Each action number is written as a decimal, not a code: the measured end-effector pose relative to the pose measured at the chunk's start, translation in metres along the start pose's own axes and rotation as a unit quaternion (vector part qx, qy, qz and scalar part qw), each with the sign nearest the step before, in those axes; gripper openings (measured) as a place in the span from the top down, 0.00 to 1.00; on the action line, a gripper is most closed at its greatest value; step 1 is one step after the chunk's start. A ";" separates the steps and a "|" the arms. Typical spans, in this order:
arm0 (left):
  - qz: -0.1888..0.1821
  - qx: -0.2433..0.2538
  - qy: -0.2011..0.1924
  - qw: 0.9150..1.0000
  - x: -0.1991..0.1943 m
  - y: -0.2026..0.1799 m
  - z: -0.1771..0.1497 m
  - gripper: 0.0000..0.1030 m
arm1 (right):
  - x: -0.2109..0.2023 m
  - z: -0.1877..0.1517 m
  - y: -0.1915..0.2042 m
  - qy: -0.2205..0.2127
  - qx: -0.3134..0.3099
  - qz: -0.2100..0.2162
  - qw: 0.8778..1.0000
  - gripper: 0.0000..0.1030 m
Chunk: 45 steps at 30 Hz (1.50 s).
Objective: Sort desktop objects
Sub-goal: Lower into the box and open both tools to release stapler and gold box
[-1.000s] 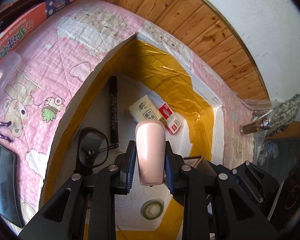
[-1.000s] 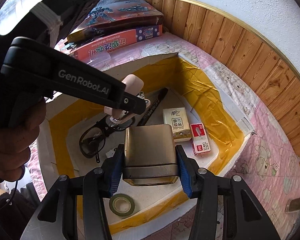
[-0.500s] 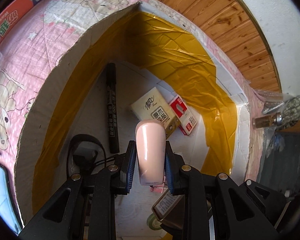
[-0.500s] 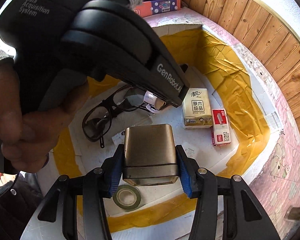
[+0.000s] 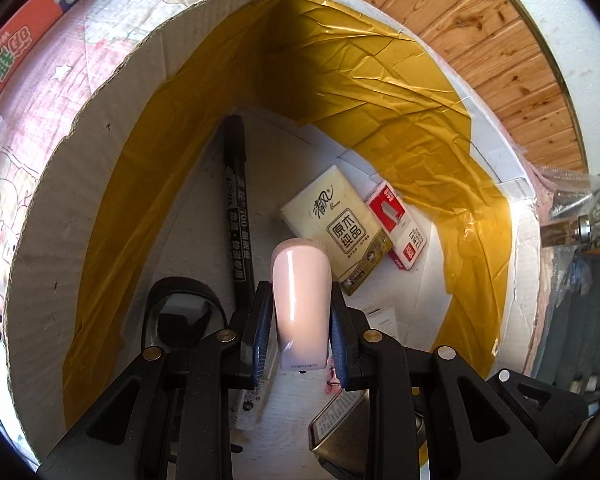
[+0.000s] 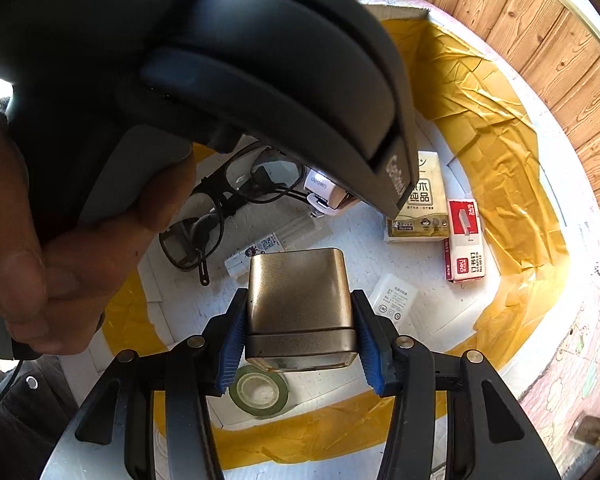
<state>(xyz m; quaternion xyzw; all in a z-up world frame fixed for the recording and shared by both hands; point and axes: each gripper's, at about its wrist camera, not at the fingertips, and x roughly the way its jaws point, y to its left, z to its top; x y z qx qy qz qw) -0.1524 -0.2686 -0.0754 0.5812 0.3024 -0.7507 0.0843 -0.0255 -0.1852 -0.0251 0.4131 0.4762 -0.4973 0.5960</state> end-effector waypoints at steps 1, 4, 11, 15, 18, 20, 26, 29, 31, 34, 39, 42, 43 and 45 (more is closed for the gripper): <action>0.002 0.001 -0.001 1.000 0.000 0.000 0.000 0.73 | 0.001 0.000 0.000 0.003 0.002 0.002 1.000 0.51; 0.007 0.000 -0.001 1.000 0.000 0.001 0.001 0.73 | 0.002 0.000 0.000 0.009 0.007 0.002 1.000 0.51; 0.011 0.001 0.001 1.000 0.001 0.004 0.006 0.73 | -0.001 0.001 0.005 0.011 0.009 0.004 1.000 0.51; 0.015 -0.001 0.002 1.000 -0.001 0.006 0.008 0.73 | -0.005 0.000 0.008 0.006 0.014 0.000 1.000 0.50; 0.010 -0.007 0.002 1.000 -0.004 0.007 0.010 0.69 | -0.010 0.000 0.008 0.002 0.020 -0.005 1.000 0.50; 0.012 -0.001 -0.002 1.000 -0.007 0.006 0.009 0.69 | -0.014 -0.001 0.008 0.001 0.024 -0.005 1.000 0.50; 0.022 0.014 -0.013 1.000 -0.021 0.001 0.007 0.68 | -0.027 -0.011 0.015 -0.002 0.021 -0.008 1.000 0.50; 0.028 0.018 -0.015 0.999 -0.029 0.000 0.003 0.68 | -0.035 -0.016 0.020 -0.005 0.019 -0.010 1.000 0.49; 0.035 0.026 -0.020 0.999 -0.036 -0.003 -0.002 0.68 | -0.041 -0.019 0.022 -0.008 0.020 -0.011 1.000 0.49; 0.061 0.040 -0.042 0.996 -0.052 -0.010 -0.012 0.67 | -0.049 -0.030 0.014 -0.013 0.021 -0.013 1.000 0.49; 0.092 0.074 -0.091 0.989 -0.087 -0.022 -0.038 0.60 | -0.053 -0.041 -0.010 -0.020 0.024 -0.016 0.999 0.46; 0.100 0.084 -0.113 0.985 -0.105 -0.026 -0.055 0.60 | -0.057 -0.047 -0.007 -0.026 0.027 -0.019 0.999 0.46; 0.104 0.087 -0.120 0.984 -0.111 -0.027 -0.061 0.60 | -0.051 -0.048 -0.005 -0.027 0.028 -0.020 0.999 0.46; 0.111 0.097 -0.132 0.980 -0.119 -0.032 -0.072 0.60 | -0.051 -0.053 -0.003 -0.030 0.030 -0.020 0.999 0.45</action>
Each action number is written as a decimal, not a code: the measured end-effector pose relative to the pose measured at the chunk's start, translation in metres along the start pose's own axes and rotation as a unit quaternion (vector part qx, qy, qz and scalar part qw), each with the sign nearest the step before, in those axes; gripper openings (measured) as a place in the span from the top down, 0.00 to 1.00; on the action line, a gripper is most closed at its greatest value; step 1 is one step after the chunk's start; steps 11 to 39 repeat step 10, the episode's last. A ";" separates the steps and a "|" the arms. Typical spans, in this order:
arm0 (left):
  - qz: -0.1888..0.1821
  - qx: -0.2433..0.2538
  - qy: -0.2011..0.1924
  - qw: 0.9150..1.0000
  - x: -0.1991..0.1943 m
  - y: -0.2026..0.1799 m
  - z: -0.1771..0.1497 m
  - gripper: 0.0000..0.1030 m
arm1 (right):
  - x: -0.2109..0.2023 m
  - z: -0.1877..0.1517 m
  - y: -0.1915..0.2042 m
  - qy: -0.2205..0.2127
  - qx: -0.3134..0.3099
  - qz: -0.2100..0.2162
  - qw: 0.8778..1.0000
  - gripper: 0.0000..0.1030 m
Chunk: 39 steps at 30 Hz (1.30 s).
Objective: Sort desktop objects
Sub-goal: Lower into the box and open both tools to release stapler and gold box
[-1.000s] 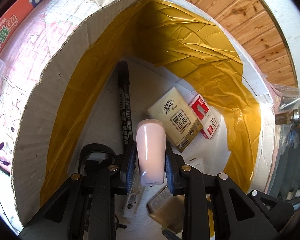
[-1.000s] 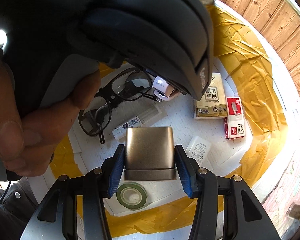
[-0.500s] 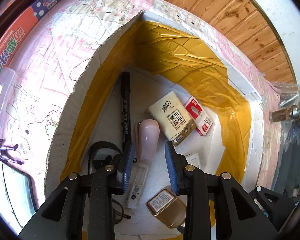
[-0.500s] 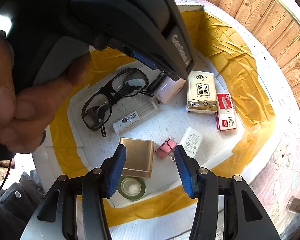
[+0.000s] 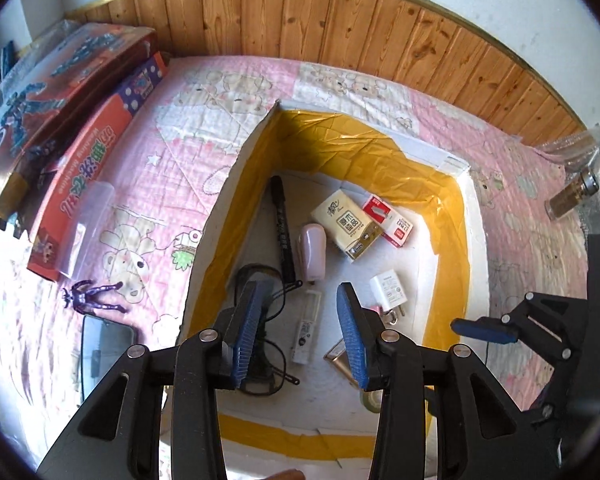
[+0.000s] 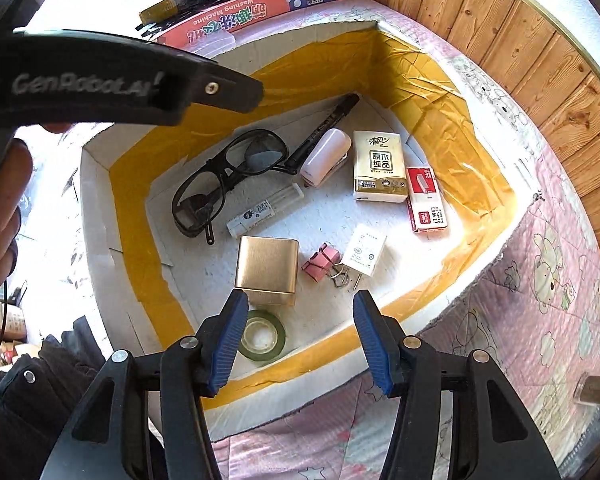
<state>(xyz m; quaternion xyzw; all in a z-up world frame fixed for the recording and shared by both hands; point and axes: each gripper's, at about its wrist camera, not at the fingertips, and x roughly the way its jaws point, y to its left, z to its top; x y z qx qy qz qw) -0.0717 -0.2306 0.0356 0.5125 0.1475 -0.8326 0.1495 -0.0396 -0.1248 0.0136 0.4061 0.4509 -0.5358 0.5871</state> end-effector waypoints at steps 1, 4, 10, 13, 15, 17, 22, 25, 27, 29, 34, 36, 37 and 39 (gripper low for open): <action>0.006 0.005 -0.007 1.000 -0.006 -0.002 -0.003 0.59 | 0.002 -0.002 0.000 -0.002 0.000 0.001 1.000 0.45; 0.007 0.017 -0.022 1.000 -0.020 -0.010 -0.012 0.55 | -0.003 -0.006 0.004 -0.006 -0.002 0.001 1.000 0.45; 0.005 0.024 -0.058 0.998 -0.045 -0.016 -0.027 0.55 | -0.013 -0.013 0.014 -0.014 -0.008 0.000 1.000 0.44; 0.005 0.024 -0.058 0.998 -0.045 -0.016 -0.027 0.55 | -0.013 -0.013 0.014 -0.014 -0.008 0.000 1.000 0.44; 0.005 0.024 -0.058 0.998 -0.045 -0.016 -0.027 0.55 | -0.013 -0.013 0.014 -0.014 -0.008 0.000 1.000 0.44; 0.005 0.024 -0.058 0.998 -0.045 -0.016 -0.027 0.55 | -0.013 -0.013 0.014 -0.014 -0.008 0.000 1.000 0.44; 0.005 0.024 -0.058 0.998 -0.045 -0.016 -0.027 0.55 | -0.013 -0.013 0.014 -0.014 -0.008 0.000 1.000 0.44; 0.005 0.024 -0.058 0.998 -0.045 -0.016 -0.027 0.55 | -0.013 -0.013 0.014 -0.014 -0.008 0.000 1.000 0.44; 0.005 0.024 -0.058 0.998 -0.045 -0.016 -0.027 0.55 | -0.013 -0.013 0.014 -0.014 -0.008 0.000 1.000 0.44; 0.005 0.024 -0.058 0.998 -0.045 -0.016 -0.027 0.55 | -0.013 -0.013 0.014 -0.014 -0.008 0.000 1.000 0.44; 0.005 0.024 -0.058 0.998 -0.045 -0.016 -0.027 0.55 | -0.013 -0.013 0.014 -0.014 -0.008 0.000 1.000 0.44; 0.005 0.024 -0.058 0.998 -0.045 -0.016 -0.027 0.55 | -0.013 -0.013 0.014 -0.014 -0.008 0.000 1.000 0.44; 0.005 0.024 -0.058 0.998 -0.045 -0.016 -0.027 0.55 | -0.013 -0.013 0.014 -0.014 -0.008 0.000 1.000 0.44; 0.005 0.024 -0.058 0.998 -0.045 -0.016 -0.027 0.55 | -0.013 -0.013 0.014 -0.014 -0.008 0.000 1.000 0.44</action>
